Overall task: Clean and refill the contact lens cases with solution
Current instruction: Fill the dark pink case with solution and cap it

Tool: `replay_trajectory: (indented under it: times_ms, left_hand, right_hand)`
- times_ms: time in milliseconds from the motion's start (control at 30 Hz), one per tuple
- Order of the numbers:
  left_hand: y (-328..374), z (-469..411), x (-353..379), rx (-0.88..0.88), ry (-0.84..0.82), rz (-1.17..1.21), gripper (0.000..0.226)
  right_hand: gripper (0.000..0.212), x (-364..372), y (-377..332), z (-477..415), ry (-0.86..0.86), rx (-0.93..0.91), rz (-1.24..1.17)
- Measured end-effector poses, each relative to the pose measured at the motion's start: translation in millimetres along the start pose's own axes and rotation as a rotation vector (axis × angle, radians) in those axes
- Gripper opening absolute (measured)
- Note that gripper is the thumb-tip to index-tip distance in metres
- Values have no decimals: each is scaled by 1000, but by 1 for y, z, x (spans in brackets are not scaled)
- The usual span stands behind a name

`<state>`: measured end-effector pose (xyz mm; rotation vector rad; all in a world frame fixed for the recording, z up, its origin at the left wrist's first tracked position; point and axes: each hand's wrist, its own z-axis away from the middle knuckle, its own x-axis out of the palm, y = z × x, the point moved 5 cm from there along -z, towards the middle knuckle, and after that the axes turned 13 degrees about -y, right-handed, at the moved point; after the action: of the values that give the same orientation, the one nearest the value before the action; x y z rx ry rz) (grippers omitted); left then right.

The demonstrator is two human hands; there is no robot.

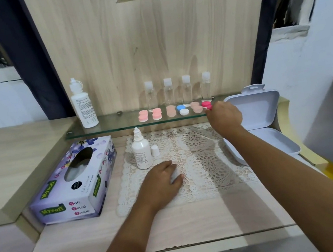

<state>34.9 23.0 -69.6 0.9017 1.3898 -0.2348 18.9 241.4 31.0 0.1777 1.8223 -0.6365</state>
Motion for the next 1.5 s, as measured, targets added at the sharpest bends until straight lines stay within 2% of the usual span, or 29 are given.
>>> replay_trajectory:
  times_ms: [167, 600, 867, 967, 1033, 1200, 1367, 1433, 1500]
  left_hand:
    - [0, 0, -1, 6, 4, -1, 50]
    - [0, 0, 0, 14, 9, -8, 50]
    - [-1, -1, 0, 20, 22, -6, 50]
    - [-1, -1, 0, 23, 21, -2, 50]
    - [-1, 0, 0, 21, 21, 0, 50]
    - [-2, -1, 0, 21, 38, 1, 50]
    - [-2, -1, -1, 62, 84, 43, 37]
    - [-1, 1, -6, 113, 154, 80, 28]
    - [2, 6, -11, 156, 253, 108, 30]
  right_hand:
    - [32, -1, 3, 4, 32, 4, -70]
    - [28, 1, 4, 2, 35, 30, -74]
    - [37, -4, 2, 32, 153, -43, -97]
    - [35, 4, -6, 56, 175, -148, -122]
    - [32, 18, -10, 71, 126, -256, -187]
    - [38, 67, -12, 96, -174, -392, -168]
    - [33, 87, -8, 105, -204, -441, -143]
    - [31, 88, -7, 106, -214, -456, -120]
    - [25, 89, -7, 108, -202, -464, -103]
